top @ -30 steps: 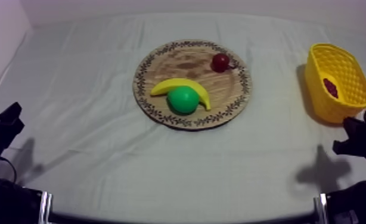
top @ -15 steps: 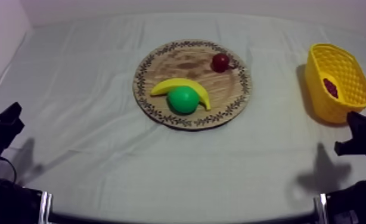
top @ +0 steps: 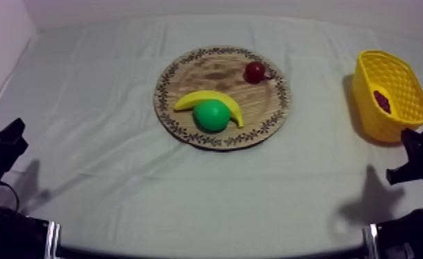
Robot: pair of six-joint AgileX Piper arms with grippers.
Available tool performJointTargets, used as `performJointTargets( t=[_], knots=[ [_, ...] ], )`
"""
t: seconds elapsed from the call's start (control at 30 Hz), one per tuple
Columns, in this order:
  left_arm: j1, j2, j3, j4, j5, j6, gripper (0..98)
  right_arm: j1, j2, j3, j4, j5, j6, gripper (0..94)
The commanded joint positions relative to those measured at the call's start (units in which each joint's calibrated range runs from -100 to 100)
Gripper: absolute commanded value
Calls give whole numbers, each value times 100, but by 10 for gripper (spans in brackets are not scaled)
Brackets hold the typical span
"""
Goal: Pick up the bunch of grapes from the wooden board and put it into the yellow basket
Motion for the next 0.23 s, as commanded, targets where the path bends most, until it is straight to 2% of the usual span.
performJointTargets(
  t=[0.0,0.2],
  knots=[
    [1,0,2,0,-1,0,1,-19,-3,1,-1,-7,1,4],
    [1,0,2,0,-1,0,1,-41,-3,1,-1,-7,-1,4]
  ],
)
